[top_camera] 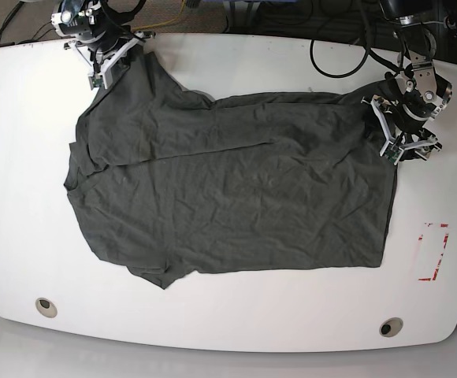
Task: Layout the t-shirt on the table in an organized manner, then fold the t-shirt properly
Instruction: 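Pull the held corner with the right gripper back to flatten the shirt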
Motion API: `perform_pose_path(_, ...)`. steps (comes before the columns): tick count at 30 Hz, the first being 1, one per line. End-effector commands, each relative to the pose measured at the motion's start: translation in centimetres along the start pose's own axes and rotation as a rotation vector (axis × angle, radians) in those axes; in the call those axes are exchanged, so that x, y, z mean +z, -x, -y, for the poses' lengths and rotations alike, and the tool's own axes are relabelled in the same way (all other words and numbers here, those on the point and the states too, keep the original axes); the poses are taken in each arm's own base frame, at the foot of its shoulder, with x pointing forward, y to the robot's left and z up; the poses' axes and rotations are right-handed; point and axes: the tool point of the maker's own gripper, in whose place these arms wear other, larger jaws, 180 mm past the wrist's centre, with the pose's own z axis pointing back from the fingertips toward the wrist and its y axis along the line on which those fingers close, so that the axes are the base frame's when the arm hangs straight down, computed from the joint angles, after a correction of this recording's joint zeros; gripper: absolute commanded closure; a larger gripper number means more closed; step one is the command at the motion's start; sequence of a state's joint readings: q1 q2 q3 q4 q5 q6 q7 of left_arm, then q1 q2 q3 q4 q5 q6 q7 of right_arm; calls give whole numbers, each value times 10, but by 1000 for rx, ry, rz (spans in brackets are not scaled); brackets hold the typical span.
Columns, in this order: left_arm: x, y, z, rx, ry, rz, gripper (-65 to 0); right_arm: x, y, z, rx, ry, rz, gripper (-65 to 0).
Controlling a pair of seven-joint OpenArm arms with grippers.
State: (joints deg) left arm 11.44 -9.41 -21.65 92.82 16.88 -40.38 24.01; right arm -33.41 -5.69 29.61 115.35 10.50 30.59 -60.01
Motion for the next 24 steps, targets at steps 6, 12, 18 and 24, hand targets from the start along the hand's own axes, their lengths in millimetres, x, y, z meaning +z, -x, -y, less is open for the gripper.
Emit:
perform_pose_path(6, 2, -15, -14, -9, -32, 45, -467, 6, 39, -13, -33, -21, -93, 0)
perform_pose_path(12, -2, -9, -10, 3, -18, 31, -467, 13, 64, -25, -82, -72, -129, 0)
perform_pose_path(18, -2, -9, -10, 3, -17, 30, -467, 23, 85, -37, -141, -133, -154, 0)
perform_pose_path(24, -2, -9, -10, 4, -17, 31, -467, 24, 87, -36, -144, -126, -151, 0)
